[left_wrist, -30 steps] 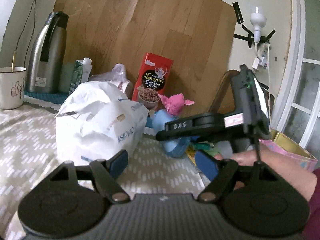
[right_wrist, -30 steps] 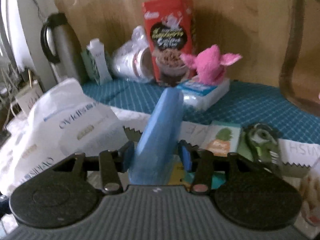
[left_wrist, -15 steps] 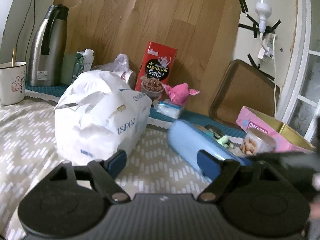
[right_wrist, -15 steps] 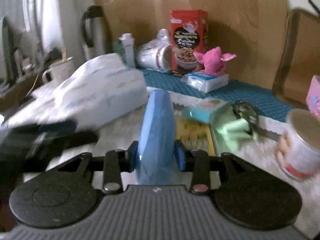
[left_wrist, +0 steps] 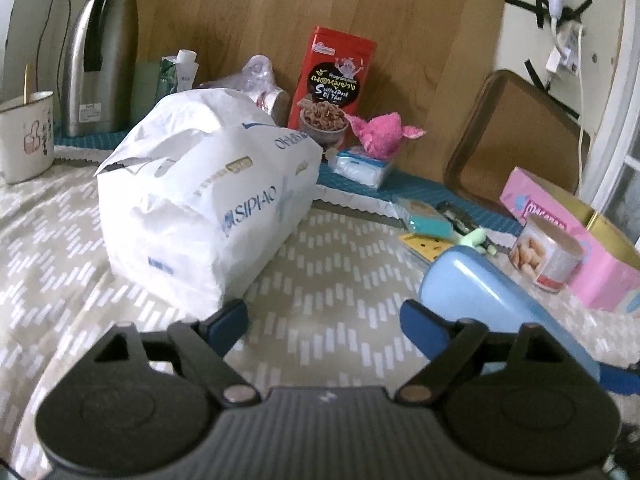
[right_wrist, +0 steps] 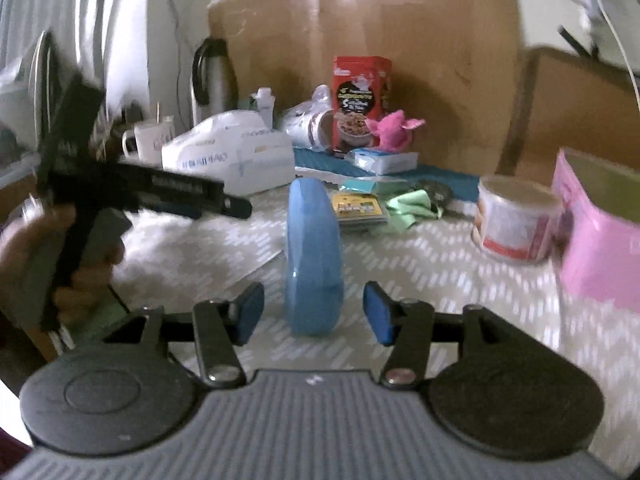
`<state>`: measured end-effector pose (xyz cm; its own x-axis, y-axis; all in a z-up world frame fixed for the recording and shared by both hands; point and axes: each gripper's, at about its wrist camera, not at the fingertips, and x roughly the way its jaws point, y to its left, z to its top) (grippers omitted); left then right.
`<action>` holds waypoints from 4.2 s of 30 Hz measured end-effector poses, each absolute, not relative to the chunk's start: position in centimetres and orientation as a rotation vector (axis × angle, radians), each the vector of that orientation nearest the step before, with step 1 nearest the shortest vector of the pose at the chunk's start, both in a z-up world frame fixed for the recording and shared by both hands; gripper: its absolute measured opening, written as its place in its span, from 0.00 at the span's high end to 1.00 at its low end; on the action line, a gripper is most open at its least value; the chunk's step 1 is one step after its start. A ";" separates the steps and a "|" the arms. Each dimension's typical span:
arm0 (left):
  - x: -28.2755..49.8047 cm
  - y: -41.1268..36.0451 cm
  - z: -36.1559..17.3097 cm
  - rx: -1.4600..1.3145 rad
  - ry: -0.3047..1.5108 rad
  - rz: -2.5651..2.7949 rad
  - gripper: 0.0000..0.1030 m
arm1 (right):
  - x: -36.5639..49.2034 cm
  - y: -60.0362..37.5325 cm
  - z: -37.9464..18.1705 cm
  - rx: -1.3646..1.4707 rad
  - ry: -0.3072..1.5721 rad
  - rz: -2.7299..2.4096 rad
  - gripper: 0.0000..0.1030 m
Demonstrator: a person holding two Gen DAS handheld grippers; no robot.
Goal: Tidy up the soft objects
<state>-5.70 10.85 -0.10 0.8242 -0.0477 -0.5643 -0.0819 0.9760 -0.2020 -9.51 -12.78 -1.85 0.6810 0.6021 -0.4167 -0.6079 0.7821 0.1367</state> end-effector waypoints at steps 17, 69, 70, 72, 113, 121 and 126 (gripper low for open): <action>-6.6 14.2 -0.2 -0.430 0.535 0.021 0.11 | -12.0 -5.9 -0.8 -0.187 0.398 0.857 0.45; -3.8 -8.1 5.2 -0.058 0.590 -0.539 0.19 | -10.5 -24.1 -1.2 -0.023 0.327 0.298 0.33; -3.3 -9.1 6.0 -0.048 0.572 -0.557 0.19 | -10.4 -25.2 -0.7 -0.017 0.300 0.271 0.33; -1.9 -11.9 7.2 -0.036 0.543 -0.593 0.19 | -9.8 -27.3 0.2 -0.025 0.261 0.218 0.33; -0.6 7.8 -1.1 0.052 0.641 0.024 0.15 | -2.6 -17.4 5.0 0.195 0.253 0.495 0.07; -1.1 8.7 -0.6 -0.051 0.559 -0.028 0.13 | 14.1 -5.2 4.1 0.092 0.503 0.459 0.21; -1.9 9.2 -0.5 -0.084 0.511 -0.033 0.14 | 20.9 -2.3 2.9 0.202 0.619 0.431 0.21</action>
<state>-1.86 9.20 -0.51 0.8716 -0.0523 -0.4874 0.0104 0.9960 -0.0883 20.94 -2.26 2.89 0.7297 0.4482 -0.5164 -0.3292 0.8922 0.3093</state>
